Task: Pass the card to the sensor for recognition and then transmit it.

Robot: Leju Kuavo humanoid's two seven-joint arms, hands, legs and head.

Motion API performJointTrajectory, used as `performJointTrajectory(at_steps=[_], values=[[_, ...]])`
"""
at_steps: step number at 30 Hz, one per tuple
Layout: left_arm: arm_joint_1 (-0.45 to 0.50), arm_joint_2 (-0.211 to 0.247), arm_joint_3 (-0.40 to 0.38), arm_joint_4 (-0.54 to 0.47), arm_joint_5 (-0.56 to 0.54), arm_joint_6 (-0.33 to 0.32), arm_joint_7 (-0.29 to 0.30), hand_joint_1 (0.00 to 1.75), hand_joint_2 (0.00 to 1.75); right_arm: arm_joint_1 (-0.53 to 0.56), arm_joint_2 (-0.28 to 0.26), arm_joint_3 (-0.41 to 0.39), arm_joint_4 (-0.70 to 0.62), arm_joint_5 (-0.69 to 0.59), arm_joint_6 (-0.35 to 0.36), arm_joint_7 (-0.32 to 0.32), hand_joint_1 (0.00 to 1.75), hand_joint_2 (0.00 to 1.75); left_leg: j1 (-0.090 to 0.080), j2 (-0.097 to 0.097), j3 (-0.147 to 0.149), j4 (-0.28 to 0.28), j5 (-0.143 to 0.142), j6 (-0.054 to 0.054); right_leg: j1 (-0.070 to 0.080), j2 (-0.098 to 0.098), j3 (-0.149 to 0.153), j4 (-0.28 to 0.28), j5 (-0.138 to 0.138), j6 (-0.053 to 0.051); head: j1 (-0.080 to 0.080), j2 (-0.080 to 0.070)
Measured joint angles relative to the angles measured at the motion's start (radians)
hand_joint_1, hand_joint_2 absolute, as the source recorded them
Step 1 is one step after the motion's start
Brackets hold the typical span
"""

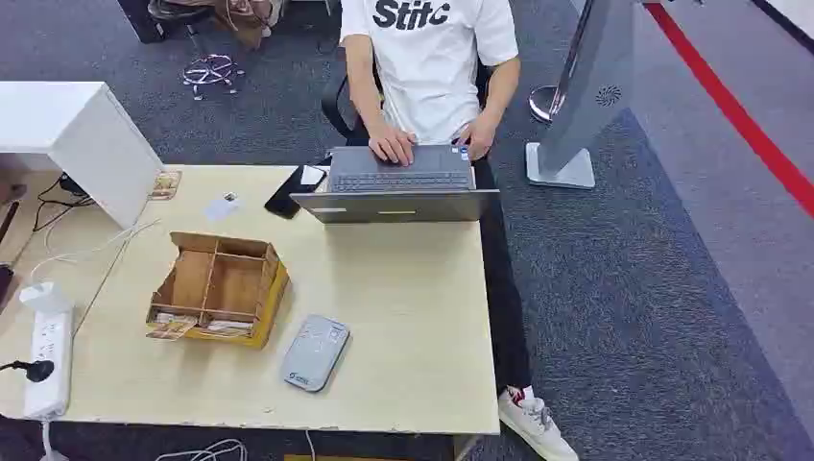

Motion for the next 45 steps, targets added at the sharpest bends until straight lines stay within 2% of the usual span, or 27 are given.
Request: performJointTrajectory(at_steps=[3,5,8,10,13,16,19,21,24,27,30,33,36,37,40,41,45], values=[[0.03,-0.007,-0.039,-0.104,-0.024,-0.003,-0.027,0.0,1.75,0.009,0.002,0.006,-0.023,0.021,-0.012,0.002,0.0,1.75,0.0,0.0,0.0,0.0,0.0,0.0,0.0,0.0,0.0,0.0,0.0,0.0,0.001,0.0],[0.042,-0.013,-0.078,-0.204,-0.129,-0.047,-0.05,0.0,1.75,0.017,0.003,0.008,-0.038,0.062,-0.01,0.009,0.0,1.75,0.0,-0.001,0.0,0.0,0.0,0.0,0.0,-0.001,-0.002,0.0,0.0,0.0,0.001,0.0],[0.017,-0.018,-0.127,-0.337,-0.371,-0.147,-0.008,0.0,1.75,0.019,0.003,0.009,-0.049,0.11,0.005,0.019,0.0,1.75,0.0,-0.001,0.0,0.0,0.0,0.0,0.0,-0.001,-0.001,0.0,0.0,0.0,0.001,0.0],[-0.007,-0.021,-0.171,-0.398,-0.437,-0.16,0.024,0.0,1.75,0.019,0.003,0.01,-0.052,0.121,0.009,0.022,0.0,1.75,0.0,0.0,0.0,0.0,0.0,0.0,0.0,0.0,0.0,0.0,0.001,0.0,0.001,0.0],[-0.025,-0.024,-0.214,-0.45,-0.491,-0.188,0.029,0.0,1.75,0.022,0.003,0.01,-0.052,0.127,0.016,0.022,0.0,1.75,0.0,0.0,0.0,0.0,0.0,0.0,0.0,0.0,0.0,0.0,0.001,0.0,0.001,0.0],[-0.047,-0.026,-0.256,-0.462,-0.604,-0.226,0.01,0.0,1.75,0.022,0.003,0.01,-0.052,0.143,0.033,0.019,0.0,1.75,0.0,0.0,0.0,0.0,0.0,0.0,0.0,0.0,-0.001,0.0,0.001,0.0,0.001,0.0],[-0.086,-0.029,-0.311,-0.464,-0.782,-0.25,-0.006,0.0,1.75,0.022,0.003,0.014,-0.055,0.154,0.061,0.015,0.0,1.75,0.0,0.0,0.0,0.0,0.0,0.0,0.0,0.0,-0.001,0.0,0.001,0.0,0.001,0.0],[-0.116,-0.02,-0.345,-0.461,-0.931,-0.246,0.007,0.0,1.75,0.022,0.003,0.014,-0.055,0.16,0.09,0.013,0.0,1.75,0.0,0.0,0.0,0.0,0.0,0.0,0.0,0.0,-0.002,0.0,0.001,0.0,0.0,0.0],[-0.2,0.068,-0.415,-0.415,-1.198,-0.219,0.1,0.0,1.75,0.018,0.003,0.014,-0.054,0.206,0.147,0.007,0.0,1.75,0.0,-0.001,0.001,0.0,0.001,-0.001,0.0,-0.001,-0.002,0.0,0.001,-0.001,0.001,0.0],[-0.325,0.185,-0.464,-0.296,-1.374,-0.217,0.186,0.0,1.75,-0.008,0.003,0.003,-0.028,0.259,0.197,-0.018,0.0,1.75,0.001,-0.001,0.0,0.0,0.003,-0.004,0.001,-0.001,-0.001,0.001,0.003,-0.003,0.001,0.0],[-0.39,0.255,-0.486,-0.215,-1.399,-0.214,0.202,0.0,1.75,-0.017,0.003,-0.003,-0.007,0.269,0.207,-0.025,0.0,1.75,0.001,0.0,0.0,0.0,0.004,-0.005,0.001,0.001,-0.002,0.002,0.004,-0.005,-0.001,0.0],[-0.417,0.294,-0.5,-0.182,-1.4,-0.214,0.204,0.0,1.75,-0.023,0.003,-0.007,0.005,0.273,0.208,-0.028,0.0,1.75,0.001,0.001,0.0,0.0,0.004,-0.005,0.001,0.002,-0.003,0.002,0.004,-0.006,0.0,0.0],[-0.449,0.336,-0.518,-0.145,-1.466,-0.225,0.243,0.0,1.75,-0.025,0.003,-0.014,0.013,0.284,0.232,-0.028,0.0,1.75,0.001,0.0,-0.003,0.0,0.004,-0.005,0.001,0.001,-0.006,0.002,0.004,-0.006,0.001,0.0],[-0.471,0.361,-0.525,-0.12,-1.504,-0.228,0.256,0.0,0.0,-0.03,0.003,-0.018,0.014,0.285,0.244,-0.029,0.0,1.75,0.001,0.0,-0.003,0.0,0.004,-0.005,0.001,0.001,-0.006,0.002,0.004,-0.006,0.001,0.0],[-0.531,0.406,-0.538,-0.053,-1.583,-0.243,0.288,0.0,0.0,-0.037,0.003,-0.022,0.02,0.293,0.274,-0.034,0.0,1.75,0.001,0.001,-0.003,0.0,0.004,-0.005,0.001,0.001,-0.006,0.002,0.005,-0.006,0.0,0.0],[-0.551,0.411,-0.543,-0.03,-1.605,-0.254,0.301,0.0,1.75,-0.039,0.003,-0.023,0.021,0.301,0.283,-0.034,0.0,1.75,0.001,0.001,-0.003,0.0,0.005,-0.005,0.001,0.001,-0.006,0.002,0.005,-0.006,0.0,0.0],[-0.601,0.413,-0.56,0.012,-1.646,-0.294,0.33,0.0,1.75,-0.047,0.003,-0.027,0.022,0.315,0.302,-0.027,0.0,1.75,0.001,0.001,-0.003,0.0,0.005,-0.005,0.001,0.002,-0.006,0.002,0.005,-0.006,0.0,0.0]])
